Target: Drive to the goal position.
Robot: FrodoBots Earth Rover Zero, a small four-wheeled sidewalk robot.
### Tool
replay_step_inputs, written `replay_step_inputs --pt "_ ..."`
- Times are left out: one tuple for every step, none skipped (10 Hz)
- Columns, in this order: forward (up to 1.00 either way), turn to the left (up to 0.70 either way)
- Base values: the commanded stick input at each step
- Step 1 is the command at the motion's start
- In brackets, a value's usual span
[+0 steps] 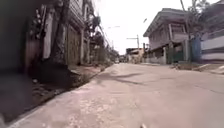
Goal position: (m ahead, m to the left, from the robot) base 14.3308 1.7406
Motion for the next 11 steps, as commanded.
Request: replay_step_inputs --pt "1.00 0.00" --pt "1.00 0.00" --pt "1.00 0.00" --pt "1.00 0.01" --pt "1.00 0.00" --pt "1.00 0.00" --pt "1.00 0.00" --pt "1.00 0.00" --pt "1.00 0.00" --pt "1.00 0.00" --pt "1.00 0.00"
